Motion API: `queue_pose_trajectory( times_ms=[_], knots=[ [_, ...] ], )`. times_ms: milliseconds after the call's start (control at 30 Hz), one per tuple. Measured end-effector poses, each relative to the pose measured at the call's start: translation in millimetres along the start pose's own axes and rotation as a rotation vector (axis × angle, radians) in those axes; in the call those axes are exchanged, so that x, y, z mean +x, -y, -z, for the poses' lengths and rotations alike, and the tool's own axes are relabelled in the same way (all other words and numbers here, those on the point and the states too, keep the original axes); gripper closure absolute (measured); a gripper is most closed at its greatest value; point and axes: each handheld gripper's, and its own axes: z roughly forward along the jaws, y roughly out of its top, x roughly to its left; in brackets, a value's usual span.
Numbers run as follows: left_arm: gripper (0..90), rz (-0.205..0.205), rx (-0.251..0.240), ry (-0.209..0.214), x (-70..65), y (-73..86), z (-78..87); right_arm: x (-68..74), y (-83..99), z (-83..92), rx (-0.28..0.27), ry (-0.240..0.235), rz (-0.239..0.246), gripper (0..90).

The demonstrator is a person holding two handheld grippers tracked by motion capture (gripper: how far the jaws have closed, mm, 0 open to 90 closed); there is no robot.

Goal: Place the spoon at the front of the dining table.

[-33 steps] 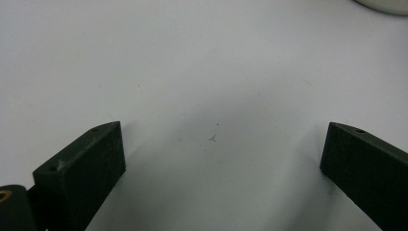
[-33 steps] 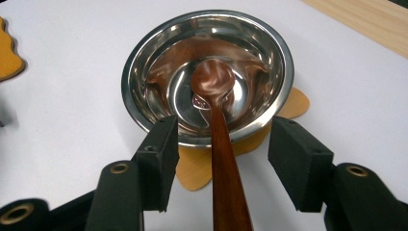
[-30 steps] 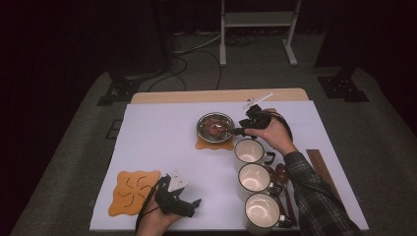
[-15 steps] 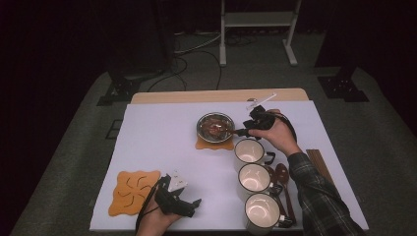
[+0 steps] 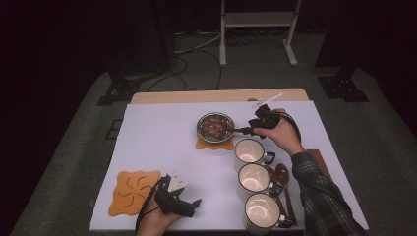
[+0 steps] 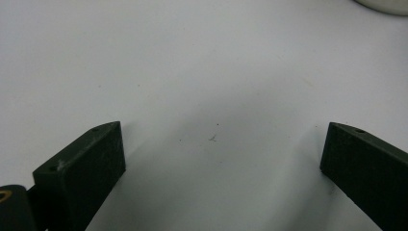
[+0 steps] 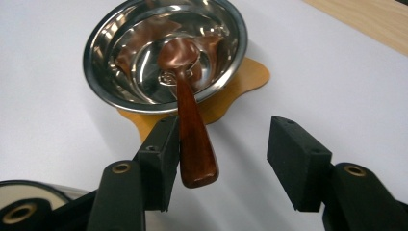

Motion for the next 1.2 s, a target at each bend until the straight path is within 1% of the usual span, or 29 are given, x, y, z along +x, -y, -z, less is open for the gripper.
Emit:
queue_pose_trajectory(
  times_ms=[267,633,900,1200],
  knots=[
    [0.6,0.0,0.0,0.001,0.0,0.0,0.0,-11.1,-2.6,0.4,-0.004,0.028,-0.033,44.5],
    [0.7,-0.002,0.0,-0.001,0.1,0.0,0.1,-24.5,-10.5,-0.4,-0.012,0.057,-0.06,45.0],
    [0.6,-0.004,0.004,0.0,0.4,-0.1,0.3,-31.3,-22.0,-7.6,-0.009,0.073,-0.067,45.2],
    [0.6,-0.004,0.001,-0.001,0.3,0.0,0.1,-36.4,-28.2,-17.2,-0.001,0.083,-0.079,45.2]
  ],
)
